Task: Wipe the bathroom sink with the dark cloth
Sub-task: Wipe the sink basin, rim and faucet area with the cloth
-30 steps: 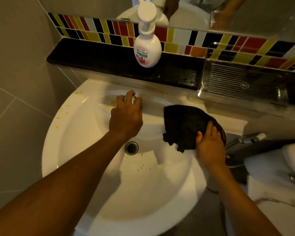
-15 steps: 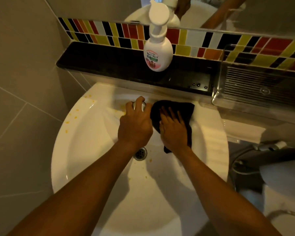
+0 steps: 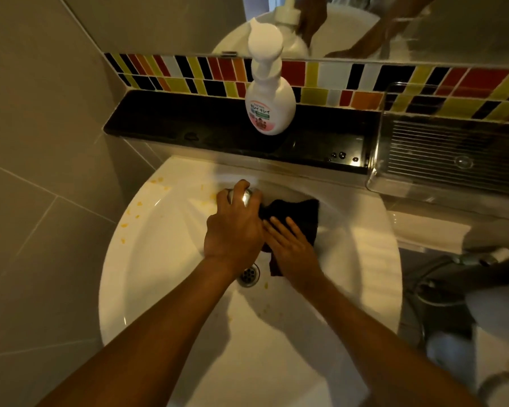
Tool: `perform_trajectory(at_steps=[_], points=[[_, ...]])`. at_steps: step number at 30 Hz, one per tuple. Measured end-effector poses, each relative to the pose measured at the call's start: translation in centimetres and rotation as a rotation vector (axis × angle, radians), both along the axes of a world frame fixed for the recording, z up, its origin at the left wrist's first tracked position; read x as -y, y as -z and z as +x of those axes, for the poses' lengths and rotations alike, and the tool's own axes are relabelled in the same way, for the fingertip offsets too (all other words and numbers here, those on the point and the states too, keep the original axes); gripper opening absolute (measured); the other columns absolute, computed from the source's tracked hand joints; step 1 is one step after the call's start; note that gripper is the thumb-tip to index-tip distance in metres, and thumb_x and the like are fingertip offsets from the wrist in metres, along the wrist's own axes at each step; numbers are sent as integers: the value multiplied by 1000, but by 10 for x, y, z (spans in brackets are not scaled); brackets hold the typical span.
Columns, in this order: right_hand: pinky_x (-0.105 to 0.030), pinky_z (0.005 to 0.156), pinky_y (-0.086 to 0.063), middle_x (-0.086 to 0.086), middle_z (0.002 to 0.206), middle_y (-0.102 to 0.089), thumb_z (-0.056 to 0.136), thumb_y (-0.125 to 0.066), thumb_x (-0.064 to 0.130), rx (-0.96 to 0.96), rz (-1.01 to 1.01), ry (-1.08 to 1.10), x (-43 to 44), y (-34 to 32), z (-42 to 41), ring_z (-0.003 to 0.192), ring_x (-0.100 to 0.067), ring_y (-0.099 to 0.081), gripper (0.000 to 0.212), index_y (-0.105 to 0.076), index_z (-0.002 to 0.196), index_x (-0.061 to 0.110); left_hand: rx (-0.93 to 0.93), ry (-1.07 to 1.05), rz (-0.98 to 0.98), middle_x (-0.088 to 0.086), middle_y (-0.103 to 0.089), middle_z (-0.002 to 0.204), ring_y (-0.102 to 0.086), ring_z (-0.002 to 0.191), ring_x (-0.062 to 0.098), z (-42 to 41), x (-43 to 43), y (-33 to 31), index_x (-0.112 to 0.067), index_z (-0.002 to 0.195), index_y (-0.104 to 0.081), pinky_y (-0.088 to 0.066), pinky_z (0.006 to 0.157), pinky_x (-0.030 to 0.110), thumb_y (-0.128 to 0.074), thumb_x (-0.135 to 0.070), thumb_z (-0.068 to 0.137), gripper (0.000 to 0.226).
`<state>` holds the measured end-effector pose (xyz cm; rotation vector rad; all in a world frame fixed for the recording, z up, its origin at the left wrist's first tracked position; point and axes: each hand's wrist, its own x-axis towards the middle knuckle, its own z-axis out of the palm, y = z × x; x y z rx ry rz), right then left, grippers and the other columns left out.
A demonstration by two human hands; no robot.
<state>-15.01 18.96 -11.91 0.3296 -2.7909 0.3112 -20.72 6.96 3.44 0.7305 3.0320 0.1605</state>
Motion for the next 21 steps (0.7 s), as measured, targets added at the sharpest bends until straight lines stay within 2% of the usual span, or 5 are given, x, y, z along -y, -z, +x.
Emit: perform_trajectory(at_steps=[2,7,11,16,21], points=[[-49,111,-34,-5,139,-53,88,-49,17,51,63,-115,-26,-7,-4,133,-24,-46,44,-53,132,14,17,-12,-11,6,-32,150,-38,129,32,1,-1,-3,-22,133,-46,-57,76,37,-45,-27,94,40],[-48,106,-41,-20,131,-58,84,-66,19,150,-253,324,-27,-22,-21,124,-36,-54,48,-55,127,1,7,-16,-3,2,-28,151,-36,128,29,0,-1,-1,-25,133,-42,-55,72,31,-44,-26,93,41],[-45,115,-27,-19,144,-45,94,-42,24,62,-469,404,-7,-20,-25,136,-34,-39,50,-42,138,1,-6,-14,3,3,-28,151,-35,129,29,1,-2,1,-24,135,-42,-55,72,29,-43,-26,93,42],[-46,106,-40,-22,139,-49,97,-29,36,-9,-738,397,-15,-44,-54,129,-38,-48,56,-44,135,-2,-36,-19,29,7,-38,148,-41,126,32,1,-1,4,-20,131,-50,-57,67,30,-47,-23,92,40],[-50,115,-21,-11,155,-30,90,-46,44,177,344,-35,-29,-39,-95,142,-34,-27,68,-26,148,12,-66,-18,55,9,-45,144,-47,122,34,0,0,7,-18,128,-53,-57,64,30,-48,-23,90,38]])
